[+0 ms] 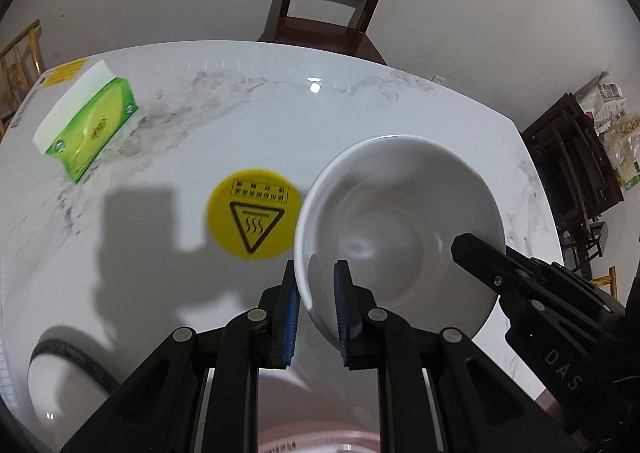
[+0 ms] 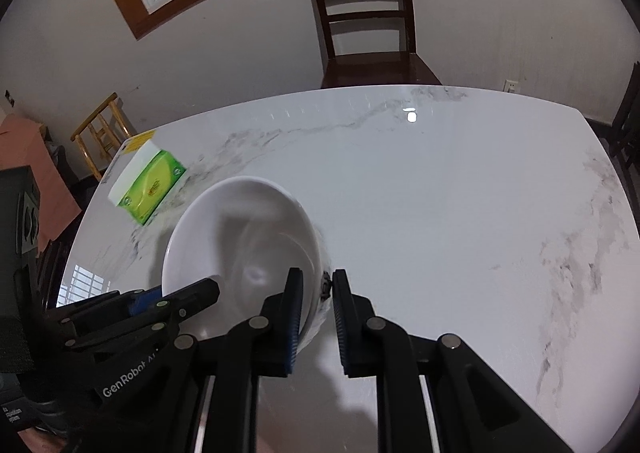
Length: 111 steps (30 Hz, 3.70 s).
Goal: Organize plates and bowls
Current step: 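Lift the small bowl with both grippers and carry it over the nested bowls, then lower the small bowl into the white Rabbit bowl with both grippers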
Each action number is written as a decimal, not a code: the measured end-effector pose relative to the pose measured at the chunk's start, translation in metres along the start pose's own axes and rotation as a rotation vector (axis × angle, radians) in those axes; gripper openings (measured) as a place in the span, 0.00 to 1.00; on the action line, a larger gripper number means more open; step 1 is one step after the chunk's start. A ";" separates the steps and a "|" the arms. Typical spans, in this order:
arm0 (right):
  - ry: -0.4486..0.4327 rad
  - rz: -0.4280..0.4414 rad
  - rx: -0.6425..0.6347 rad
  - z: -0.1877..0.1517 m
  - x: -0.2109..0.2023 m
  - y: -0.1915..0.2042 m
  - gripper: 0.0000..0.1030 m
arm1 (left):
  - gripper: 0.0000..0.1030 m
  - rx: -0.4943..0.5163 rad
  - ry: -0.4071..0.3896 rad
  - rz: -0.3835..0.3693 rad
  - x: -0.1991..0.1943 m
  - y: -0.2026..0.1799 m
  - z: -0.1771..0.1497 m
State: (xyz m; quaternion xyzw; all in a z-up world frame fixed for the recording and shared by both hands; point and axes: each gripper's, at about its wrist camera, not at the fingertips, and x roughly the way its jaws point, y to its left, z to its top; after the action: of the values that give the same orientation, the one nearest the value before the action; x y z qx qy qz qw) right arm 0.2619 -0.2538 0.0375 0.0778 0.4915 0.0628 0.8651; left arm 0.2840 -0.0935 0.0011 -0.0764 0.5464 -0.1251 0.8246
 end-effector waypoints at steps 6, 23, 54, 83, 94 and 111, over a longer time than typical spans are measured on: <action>0.007 0.014 0.007 -0.022 -0.024 0.007 0.15 | 0.13 0.010 -0.003 0.006 -0.022 -0.003 -0.023; 0.010 0.024 -0.027 -0.082 -0.073 0.038 0.15 | 0.13 -0.005 -0.003 0.009 -0.071 0.010 -0.091; 0.156 0.054 -0.023 -0.159 -0.052 0.051 0.15 | 0.13 -0.033 0.077 0.053 -0.073 0.030 -0.161; 0.176 0.048 -0.014 -0.163 -0.041 0.050 0.15 | 0.13 -0.036 0.101 0.062 -0.060 0.033 -0.164; 0.178 0.056 -0.003 -0.165 -0.037 0.049 0.16 | 0.13 -0.022 0.081 0.076 -0.061 0.031 -0.166; 0.180 0.061 0.025 -0.166 -0.038 0.048 0.21 | 0.18 -0.025 0.066 0.079 -0.059 0.031 -0.166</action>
State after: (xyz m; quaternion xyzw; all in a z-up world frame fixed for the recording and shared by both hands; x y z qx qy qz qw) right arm 0.0979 -0.2015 -0.0051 0.0974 0.5653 0.0898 0.8142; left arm 0.1125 -0.0448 -0.0197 -0.0606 0.5773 -0.0880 0.8095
